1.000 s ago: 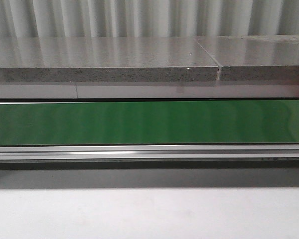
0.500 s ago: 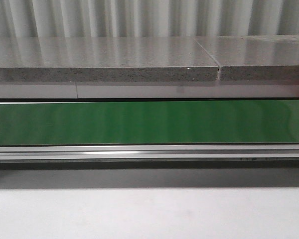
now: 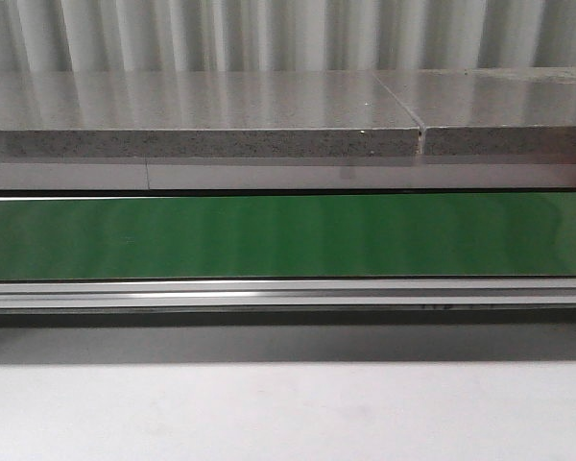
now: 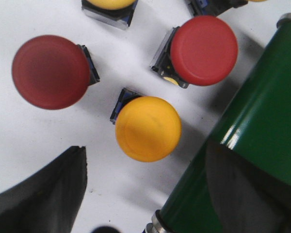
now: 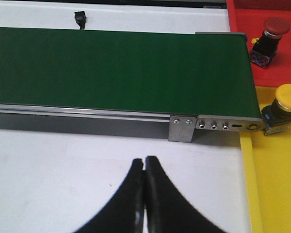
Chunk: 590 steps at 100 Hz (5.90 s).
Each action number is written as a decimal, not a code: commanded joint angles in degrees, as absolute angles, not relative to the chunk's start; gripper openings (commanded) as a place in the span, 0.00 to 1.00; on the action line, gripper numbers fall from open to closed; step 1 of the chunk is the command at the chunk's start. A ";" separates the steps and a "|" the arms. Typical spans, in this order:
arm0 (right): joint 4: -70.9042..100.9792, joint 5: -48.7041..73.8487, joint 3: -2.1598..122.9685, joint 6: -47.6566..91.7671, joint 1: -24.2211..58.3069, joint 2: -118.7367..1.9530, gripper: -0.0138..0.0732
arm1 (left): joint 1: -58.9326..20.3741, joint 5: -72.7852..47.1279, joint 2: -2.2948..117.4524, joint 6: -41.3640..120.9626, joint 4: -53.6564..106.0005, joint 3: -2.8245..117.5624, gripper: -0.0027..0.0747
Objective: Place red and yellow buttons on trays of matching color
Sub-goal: 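Lower the left gripper over another yellow button in the cluster, then lift the yellow button onto the belt and open the left gripper, then grasp a red push button from the cluster with the left gripper, then set the red button on the belt and open the left gripper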
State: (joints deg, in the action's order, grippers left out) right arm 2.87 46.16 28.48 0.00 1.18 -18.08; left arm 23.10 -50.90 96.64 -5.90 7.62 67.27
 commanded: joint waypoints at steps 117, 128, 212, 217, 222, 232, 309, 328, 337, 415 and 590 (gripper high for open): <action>2.43 42.74 29.90 0.56 1.20 -18.64 0.08 | 20.07 -51.83 86.51 -4.77 5.29 69.47 0.33; 2.43 42.74 29.90 0.56 1.20 -18.64 0.08 | 17.65 -53.05 82.98 -2.42 5.29 69.47 0.33; 2.43 42.74 29.90 0.56 1.20 -18.64 0.08 | 9.30 -54.35 88.28 -1.93 5.52 70.80 0.48; 2.43 42.74 29.90 0.56 1.20 -18.64 0.08 | 9.30 -53.98 88.18 -1.93 5.75 70.95 0.60; 2.43 42.74 29.90 0.56 1.20 -18.64 0.08 | 9.30 -53.97 88.18 -1.93 6.47 71.69 0.72; 2.43 42.74 29.90 0.56 1.20 -18.64 0.08 | 9.30 -52.74 87.98 -1.61 10.22 73.63 0.77; 2.43 42.74 29.90 0.56 1.20 -18.64 0.08 | 19.87 -61.76 86.29 -0.86 4.42 75.68 0.74; 2.43 42.74 29.90 0.56 1.20 -18.64 0.08 | 25.04 -57.61 86.57 -0.86 4.19 71.42 0.74; 2.43 42.74 29.90 0.56 1.20 -18.64 0.08 | 26.83 -57.23 88.02 -0.86 4.07 70.75 0.74; 2.43 42.74 29.90 0.56 1.20 -18.64 0.08 | 28.32 -38.41 101.66 -0.86 1.20 70.75 0.74; 2.43 42.74 29.90 0.56 1.20 -18.64 0.08 | 6.69 -48.10 86.72 0.00 0.40 71.80 0.25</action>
